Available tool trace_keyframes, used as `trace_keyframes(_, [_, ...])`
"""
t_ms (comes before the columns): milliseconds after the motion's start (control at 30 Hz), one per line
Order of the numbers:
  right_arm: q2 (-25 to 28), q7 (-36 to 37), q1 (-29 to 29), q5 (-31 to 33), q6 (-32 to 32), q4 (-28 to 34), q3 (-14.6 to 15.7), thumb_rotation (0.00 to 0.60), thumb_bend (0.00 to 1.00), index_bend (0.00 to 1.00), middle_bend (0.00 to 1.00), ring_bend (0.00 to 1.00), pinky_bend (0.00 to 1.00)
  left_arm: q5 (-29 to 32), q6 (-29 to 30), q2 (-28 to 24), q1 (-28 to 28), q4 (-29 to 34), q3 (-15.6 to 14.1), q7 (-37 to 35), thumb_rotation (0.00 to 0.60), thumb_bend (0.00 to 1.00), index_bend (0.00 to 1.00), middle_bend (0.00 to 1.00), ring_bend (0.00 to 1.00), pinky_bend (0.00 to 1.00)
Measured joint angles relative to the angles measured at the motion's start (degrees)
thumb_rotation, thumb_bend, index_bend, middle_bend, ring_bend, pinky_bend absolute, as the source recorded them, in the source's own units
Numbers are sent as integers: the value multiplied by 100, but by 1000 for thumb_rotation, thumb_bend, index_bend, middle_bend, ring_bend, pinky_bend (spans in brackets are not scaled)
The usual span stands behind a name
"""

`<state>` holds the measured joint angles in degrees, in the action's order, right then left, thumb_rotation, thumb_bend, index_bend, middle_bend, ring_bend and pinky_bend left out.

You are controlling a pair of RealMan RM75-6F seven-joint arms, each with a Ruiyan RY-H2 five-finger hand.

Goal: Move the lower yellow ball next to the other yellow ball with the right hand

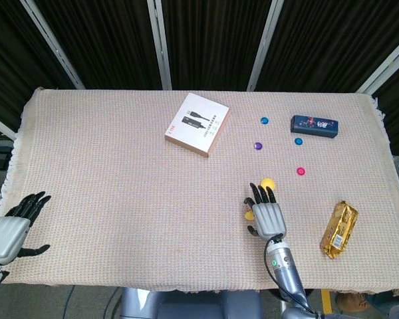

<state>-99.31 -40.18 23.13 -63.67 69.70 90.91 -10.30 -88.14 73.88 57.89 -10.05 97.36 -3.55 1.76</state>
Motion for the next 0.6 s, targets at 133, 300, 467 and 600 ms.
trace_keyframes(133, [-70,-42,74,51,-12,-90,-23,600,186,339,0,0,0,-34,-9,-4,-9,-8,-11,-15,600,0,0,0,0,222])
trace_keyframes(300, [-96,24,114,54,-26,-198,-5,600,200,352,0,0,0,-46,-36,-15,-20,-9,-23,-55,600,0,0,0,0,223])
trace_keyframes(467, [-109,150,116,41,-17,-286,53,600,211,374,0,0,0,-76,-19,-28,-20,17,-29,-44,600,0,0,0,0,223])
trace_keyframes(600, [-141,237,125,25,-10,-380,87,600,224,395,0,0,0,-82,-13,-35,-15,35,-36,-39,600,0,0,0,0,223])
